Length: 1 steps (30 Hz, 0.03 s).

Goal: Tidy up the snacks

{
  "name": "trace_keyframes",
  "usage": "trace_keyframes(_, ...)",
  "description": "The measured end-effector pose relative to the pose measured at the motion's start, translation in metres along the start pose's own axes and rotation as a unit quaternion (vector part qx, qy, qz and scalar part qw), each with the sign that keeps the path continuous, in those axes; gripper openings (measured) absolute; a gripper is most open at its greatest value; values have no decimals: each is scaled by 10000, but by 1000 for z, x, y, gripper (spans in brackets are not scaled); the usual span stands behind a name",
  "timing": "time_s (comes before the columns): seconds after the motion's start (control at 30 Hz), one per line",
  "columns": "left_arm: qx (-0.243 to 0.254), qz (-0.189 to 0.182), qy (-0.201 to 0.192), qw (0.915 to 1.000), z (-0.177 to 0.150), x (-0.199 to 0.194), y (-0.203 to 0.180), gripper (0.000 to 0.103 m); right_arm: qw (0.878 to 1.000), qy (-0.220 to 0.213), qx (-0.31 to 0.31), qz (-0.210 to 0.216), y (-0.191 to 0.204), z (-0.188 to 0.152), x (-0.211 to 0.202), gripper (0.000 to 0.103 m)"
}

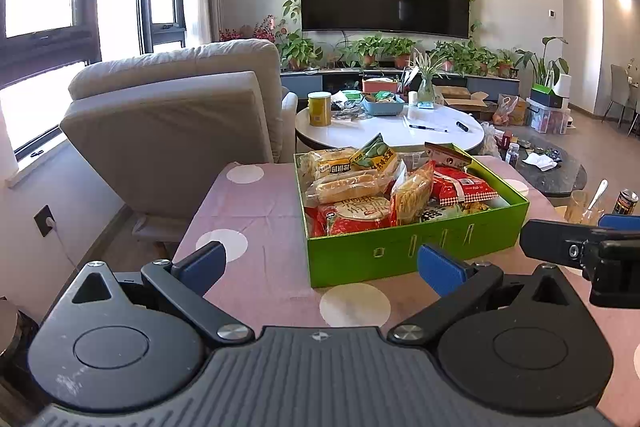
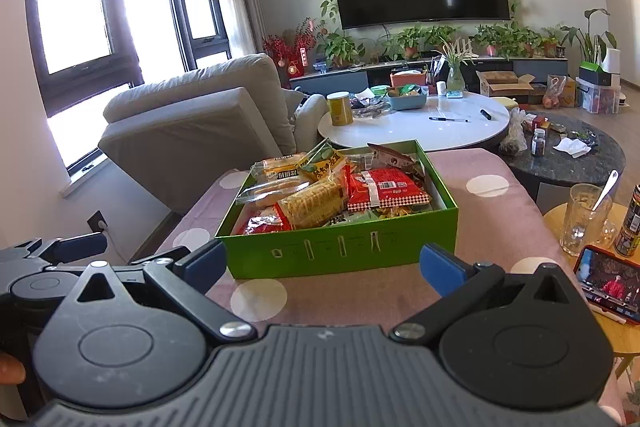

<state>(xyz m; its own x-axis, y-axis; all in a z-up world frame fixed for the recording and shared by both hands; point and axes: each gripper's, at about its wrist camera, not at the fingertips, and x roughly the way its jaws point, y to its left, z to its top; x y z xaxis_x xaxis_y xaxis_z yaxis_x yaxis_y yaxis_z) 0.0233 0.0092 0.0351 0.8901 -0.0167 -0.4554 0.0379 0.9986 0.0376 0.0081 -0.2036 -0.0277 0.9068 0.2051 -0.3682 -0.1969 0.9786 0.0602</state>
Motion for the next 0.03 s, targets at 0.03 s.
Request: trace_keyframes(0.03, -5, 10, 6, 10000, 0, 0, 0, 103, 10000, 5, 0, -2, 0, 0, 0, 87)
